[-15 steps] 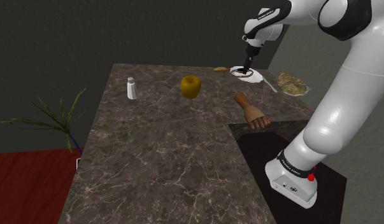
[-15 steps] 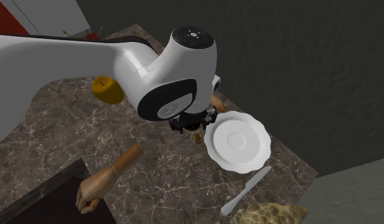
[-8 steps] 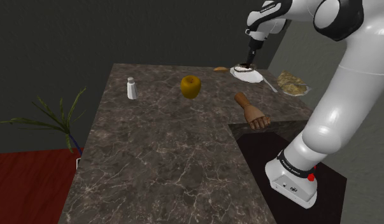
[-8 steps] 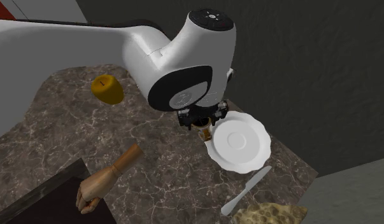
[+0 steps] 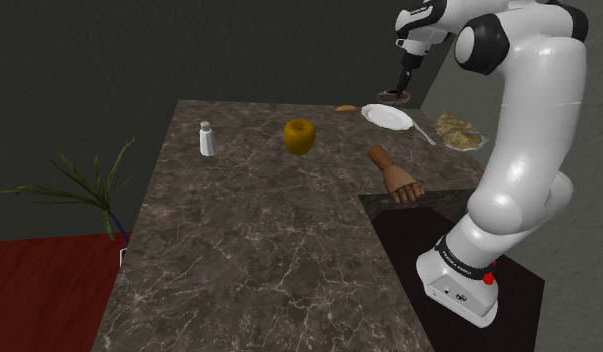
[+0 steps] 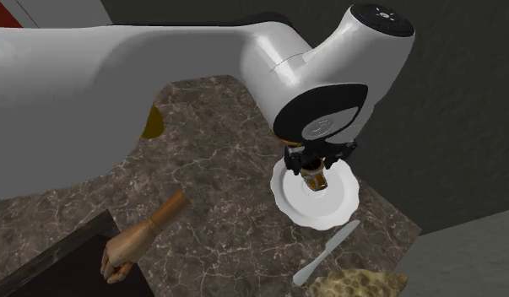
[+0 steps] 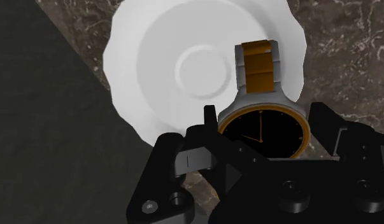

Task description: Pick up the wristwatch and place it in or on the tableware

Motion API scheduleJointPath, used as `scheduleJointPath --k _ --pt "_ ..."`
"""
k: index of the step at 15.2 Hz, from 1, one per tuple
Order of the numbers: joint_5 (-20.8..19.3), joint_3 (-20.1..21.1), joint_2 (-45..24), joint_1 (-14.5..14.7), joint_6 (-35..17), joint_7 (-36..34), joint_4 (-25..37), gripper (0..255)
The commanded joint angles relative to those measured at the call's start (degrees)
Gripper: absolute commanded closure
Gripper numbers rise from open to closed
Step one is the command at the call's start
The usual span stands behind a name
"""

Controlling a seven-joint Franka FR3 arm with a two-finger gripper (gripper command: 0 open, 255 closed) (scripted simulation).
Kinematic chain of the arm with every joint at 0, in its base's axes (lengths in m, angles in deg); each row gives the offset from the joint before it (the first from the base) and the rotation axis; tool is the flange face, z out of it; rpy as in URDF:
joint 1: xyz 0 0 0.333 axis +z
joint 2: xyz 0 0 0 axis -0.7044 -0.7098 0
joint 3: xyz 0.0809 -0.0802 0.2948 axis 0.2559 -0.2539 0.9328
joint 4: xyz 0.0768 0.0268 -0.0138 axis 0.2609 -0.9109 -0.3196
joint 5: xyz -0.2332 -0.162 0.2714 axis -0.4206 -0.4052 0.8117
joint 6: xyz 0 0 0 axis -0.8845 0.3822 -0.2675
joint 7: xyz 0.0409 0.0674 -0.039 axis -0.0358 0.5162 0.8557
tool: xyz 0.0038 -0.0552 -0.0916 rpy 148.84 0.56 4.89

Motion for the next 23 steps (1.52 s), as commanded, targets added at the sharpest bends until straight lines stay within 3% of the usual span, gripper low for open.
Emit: scheduleJointPath --k 1,2,19,23 --pt "1.6 0.3 -4.3 -3.3 3.3 1.8 7.3 255" --pt "2.5 0.6 -6.9 -5.3 5.2 2.5 11.7 255" --pt "4.4 1.9 -10.1 -4.8 -5.9 3.9 3.4 255" --pt "4.5 2.0 -10.3 -4.8 -6.3 4.0 3.1 255"
